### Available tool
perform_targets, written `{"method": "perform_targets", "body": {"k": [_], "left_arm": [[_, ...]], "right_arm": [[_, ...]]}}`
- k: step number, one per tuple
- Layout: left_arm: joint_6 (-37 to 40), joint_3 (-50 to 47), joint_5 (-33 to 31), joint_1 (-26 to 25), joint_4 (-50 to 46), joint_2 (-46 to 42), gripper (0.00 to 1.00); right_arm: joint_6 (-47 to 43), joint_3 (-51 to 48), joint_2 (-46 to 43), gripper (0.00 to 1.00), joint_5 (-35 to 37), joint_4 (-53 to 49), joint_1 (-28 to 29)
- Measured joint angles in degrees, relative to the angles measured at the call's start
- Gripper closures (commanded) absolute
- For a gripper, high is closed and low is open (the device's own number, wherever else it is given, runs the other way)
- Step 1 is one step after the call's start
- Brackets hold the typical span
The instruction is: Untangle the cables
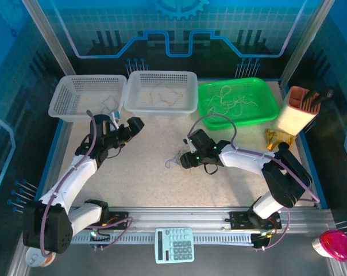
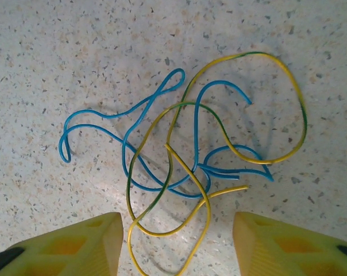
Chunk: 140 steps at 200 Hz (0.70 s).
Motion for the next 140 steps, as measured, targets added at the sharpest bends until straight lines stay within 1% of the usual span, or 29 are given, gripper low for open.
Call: {"method": "perform_targets", "body": {"k": [37, 65, 97, 108, 126, 130, 140], "left_arm": [[-0.02, 0.0, 0.02, -0.5, 0.59, 0.09, 0.01], [-0.02, 0.04, 0.02, -0.74, 0.85, 0.28, 0.01], [-0.02, 0.04, 0.02, -0.74, 0.85, 0.35, 0.01], [-0.02, 0.04, 0.02, -0.76, 0.85, 0.35, 0.01], [-0.02, 0.04, 0.02, -0.87, 0.85, 0.35, 0.01], [-0.02, 0.04, 0.02, -0.92, 0.85, 0.35, 0.01], [-0.02, 0.04, 0.02, -0.96, 0.85, 0.35, 0.01]], "right_arm": [[0.2, 3.02, 1.86, 0.55, 0.09, 0.07, 0.04], [0.15, 3.89, 4.09, 0.56, 0.09, 0.5, 0.09], [0.42, 3.89, 6.29, 0.62, 0.11, 0.52, 0.09], [0.55, 3.89, 7.08, 0.67, 0.11, 0.61, 0.09], [0.81, 3.89, 7.98, 0.79, 0.07, 0.79, 0.09], [0.59, 3.89, 8.09, 0.82, 0.09, 0.85, 0.09], [1.07, 3.89, 8.17, 0.95, 0.11, 0.9, 0.09]]}}
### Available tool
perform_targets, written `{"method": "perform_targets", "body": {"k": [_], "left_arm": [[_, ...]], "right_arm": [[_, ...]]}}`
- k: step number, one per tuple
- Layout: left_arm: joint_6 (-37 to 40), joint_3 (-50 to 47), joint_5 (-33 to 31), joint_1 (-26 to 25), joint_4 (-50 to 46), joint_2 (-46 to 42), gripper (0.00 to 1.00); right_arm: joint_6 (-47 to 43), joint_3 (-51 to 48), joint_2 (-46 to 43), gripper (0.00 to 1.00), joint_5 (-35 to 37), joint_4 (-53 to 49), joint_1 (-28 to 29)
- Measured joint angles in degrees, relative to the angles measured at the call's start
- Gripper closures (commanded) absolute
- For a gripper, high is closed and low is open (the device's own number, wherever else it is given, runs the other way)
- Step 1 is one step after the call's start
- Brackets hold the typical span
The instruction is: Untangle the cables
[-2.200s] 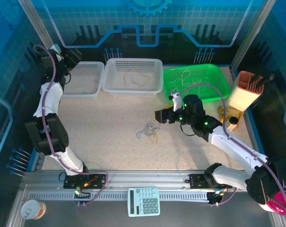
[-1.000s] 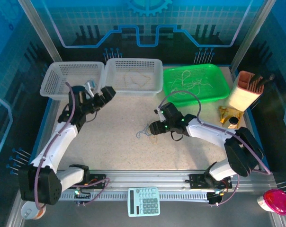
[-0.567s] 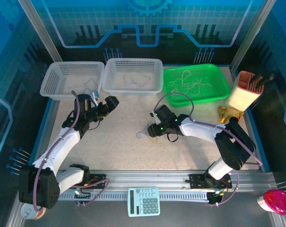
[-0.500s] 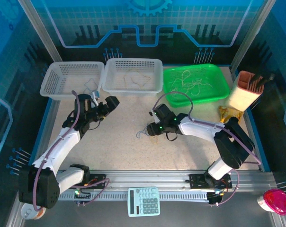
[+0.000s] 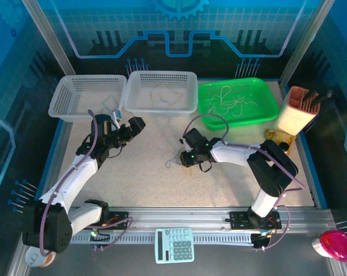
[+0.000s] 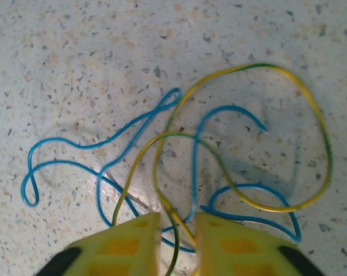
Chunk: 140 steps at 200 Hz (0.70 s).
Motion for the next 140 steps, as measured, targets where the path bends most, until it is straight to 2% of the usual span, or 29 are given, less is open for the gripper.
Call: {"method": "perform_targets", "body": {"k": [5, 42, 86, 140], "left_arm": [[0.0, 0.02, 0.0, -0.04, 0.0, 0.0, 0.01], [0.0, 0.46, 0.02, -0.04, -0.04, 0.0, 0.01], [-0.26, 2.84, 0.9, -0.17, 0.15, 0.0, 0.01], [-3.61, 4.37, 4.74, -1.07, 3.5, 0.22, 0.01]], "right_arm": [[-0.59, 0.04, 0.0, 1.0, -0.04, -0.02, 0.0], [-2.34, 2.8, -1.33, 1.0, -0.22, -1.77, 0.0], [-6.14, 7.56, -11.15, 1.0, -0.96, -3.85, -0.44], [-6.64, 8.04, -20.17, 1.0, -9.94, -0.46, -6.78]]}}
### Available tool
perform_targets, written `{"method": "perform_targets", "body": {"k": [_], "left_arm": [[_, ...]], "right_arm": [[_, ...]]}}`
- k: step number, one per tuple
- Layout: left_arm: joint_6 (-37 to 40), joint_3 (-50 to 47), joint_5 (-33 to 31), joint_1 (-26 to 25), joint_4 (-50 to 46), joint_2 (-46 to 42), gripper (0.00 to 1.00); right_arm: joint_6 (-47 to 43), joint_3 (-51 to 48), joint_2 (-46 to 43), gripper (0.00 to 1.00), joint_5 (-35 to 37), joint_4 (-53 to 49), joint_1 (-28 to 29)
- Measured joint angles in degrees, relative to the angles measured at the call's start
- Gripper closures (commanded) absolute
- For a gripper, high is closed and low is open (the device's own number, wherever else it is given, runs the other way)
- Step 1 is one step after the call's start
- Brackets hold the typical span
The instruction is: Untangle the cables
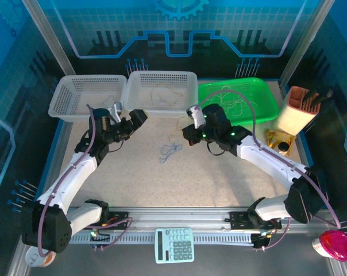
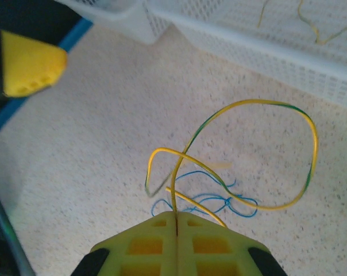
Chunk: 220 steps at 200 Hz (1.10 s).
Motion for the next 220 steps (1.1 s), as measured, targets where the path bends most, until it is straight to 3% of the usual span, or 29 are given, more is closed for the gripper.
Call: {"method": "perform_targets", "body": {"k": [63, 122, 161, 220], "left_arm": [[-8.72, 0.57, 2.38, -1.9, 6.78, 0.61, 0.01], [-24.39, -3.48, -0.66, -8.13, 20.94, 2.32, 0.04], [-31.26, -4.52, -5.4, -12.35, 26.62, 3.23, 0.17], [-40.17, -8.09, -10.29, -14.21, 37.77, 6.51, 0.3]], "right_arm": [[4.5, -0.79, -3.54, 1.0, -8.44, 5.92, -4.35], [12.0, -4.28, -4.74, 1.0, -12.02, 16.72, -4.48], [17.22, -5.31, -4.76, 1.0, -12.87, 23.8, -4.5], [21.49, -5.31, -5.11, 1.0, -13.11, 30.16, -4.48]]}}
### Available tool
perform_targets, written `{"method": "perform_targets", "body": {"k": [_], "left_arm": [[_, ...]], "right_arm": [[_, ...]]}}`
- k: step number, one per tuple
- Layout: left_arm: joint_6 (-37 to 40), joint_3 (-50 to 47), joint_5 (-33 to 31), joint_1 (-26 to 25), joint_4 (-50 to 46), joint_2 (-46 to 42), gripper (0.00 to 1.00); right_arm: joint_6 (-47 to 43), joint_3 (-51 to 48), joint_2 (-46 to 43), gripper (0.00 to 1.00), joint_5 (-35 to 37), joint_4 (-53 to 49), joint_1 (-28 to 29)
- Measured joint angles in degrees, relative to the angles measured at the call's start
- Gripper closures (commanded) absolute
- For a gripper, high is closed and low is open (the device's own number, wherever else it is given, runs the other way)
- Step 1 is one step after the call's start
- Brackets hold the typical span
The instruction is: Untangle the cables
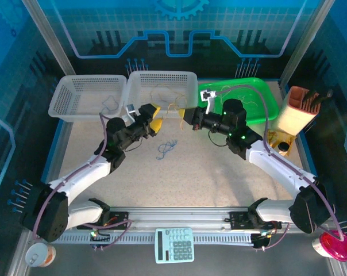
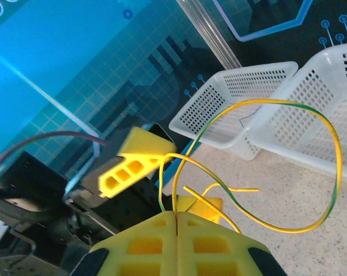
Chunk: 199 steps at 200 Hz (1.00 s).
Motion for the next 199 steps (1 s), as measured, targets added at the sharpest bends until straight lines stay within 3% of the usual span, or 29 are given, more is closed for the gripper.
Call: {"method": "perform_targets", "body": {"k": [75, 199], "left_arm": [[-6.19, -0.22, -1.62, -2.03, 12.17, 6.19, 0.39], [-8.2, -0.22, -1.84, -2.84, 15.98, 6.8, 0.61]], "right_arm": [[2.14, 0.0, -0.37, 1.0, -1.05, 2.99, 0.0], [2.36, -0.04, -0.37, 1.0, -1.25, 3.39, 0.0]]}}
